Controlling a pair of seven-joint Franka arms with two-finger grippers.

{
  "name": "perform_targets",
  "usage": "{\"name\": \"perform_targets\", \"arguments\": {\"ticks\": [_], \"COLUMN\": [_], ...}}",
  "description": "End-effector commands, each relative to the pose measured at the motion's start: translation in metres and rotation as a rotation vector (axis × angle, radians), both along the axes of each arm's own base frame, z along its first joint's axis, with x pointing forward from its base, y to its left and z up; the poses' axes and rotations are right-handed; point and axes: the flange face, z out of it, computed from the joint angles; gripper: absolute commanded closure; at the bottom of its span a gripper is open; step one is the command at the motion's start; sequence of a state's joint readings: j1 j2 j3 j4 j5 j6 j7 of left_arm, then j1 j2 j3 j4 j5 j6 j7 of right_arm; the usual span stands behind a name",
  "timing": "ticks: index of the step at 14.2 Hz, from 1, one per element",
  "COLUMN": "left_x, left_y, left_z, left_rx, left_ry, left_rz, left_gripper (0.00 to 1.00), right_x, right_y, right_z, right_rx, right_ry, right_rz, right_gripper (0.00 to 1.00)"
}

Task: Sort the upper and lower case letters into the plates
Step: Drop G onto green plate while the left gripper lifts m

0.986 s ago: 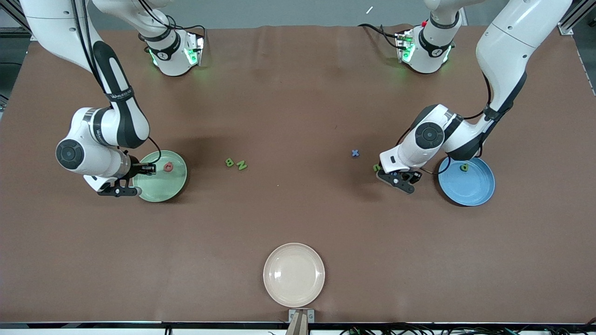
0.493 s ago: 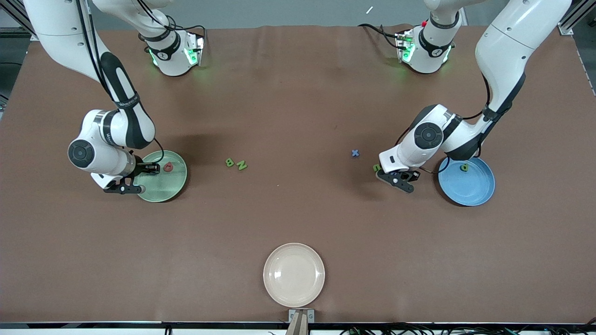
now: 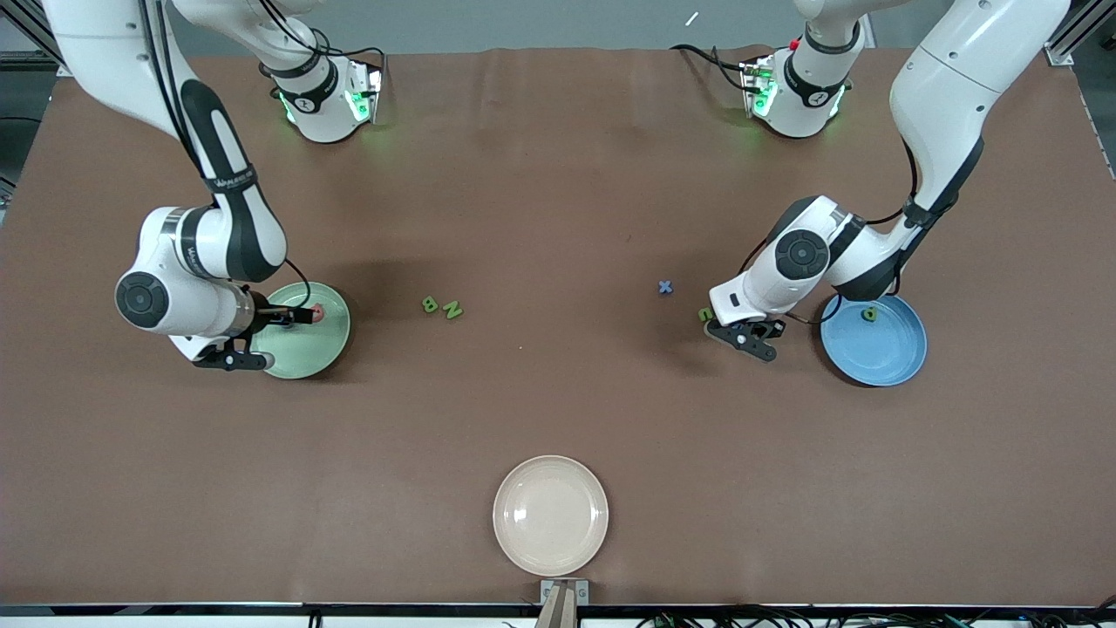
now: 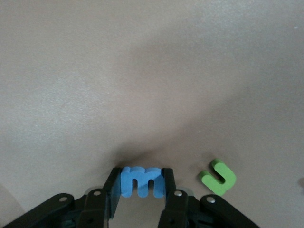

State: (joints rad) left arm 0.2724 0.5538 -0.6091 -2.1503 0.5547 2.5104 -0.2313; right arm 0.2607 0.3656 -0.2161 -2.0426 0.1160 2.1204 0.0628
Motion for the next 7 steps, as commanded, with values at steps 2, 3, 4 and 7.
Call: {"name": "perform_targets", "arguments": {"ticks": [2, 3, 4, 7], "left_x": [0.019, 0.023, 0.028, 0.035], "left_y": [0.029, 0.037, 0.049, 0.098], "left_z": [0.038, 0.047, 0.058, 0.075], "left_rx": [0.029, 0.036, 0.047, 0.06], "left_ry": [-0.078, -0.094, -0.109, -0.093], "left_rz": [-0.087, -0.134, -0.169, -0.322], "left_gripper": [0.81, 0.82, 0.83, 0.84], "right_x": [-0.009, -0.012, -0.02, -0.044], "right_y": [0.086, 0.096, 0.109, 0.149], "right_z": [0.011, 0.006, -0.004, -0.026], "right_rx": [-0.06, -0.068, -0.076, -0.091], "right_ry": [-0.017, -0.04, -0.065, -0.157], "right_rz": [-0.091, -0.111, -0.123, -0.211], "right_gripper": [0.0, 0.0, 0.0, 0.0]}}
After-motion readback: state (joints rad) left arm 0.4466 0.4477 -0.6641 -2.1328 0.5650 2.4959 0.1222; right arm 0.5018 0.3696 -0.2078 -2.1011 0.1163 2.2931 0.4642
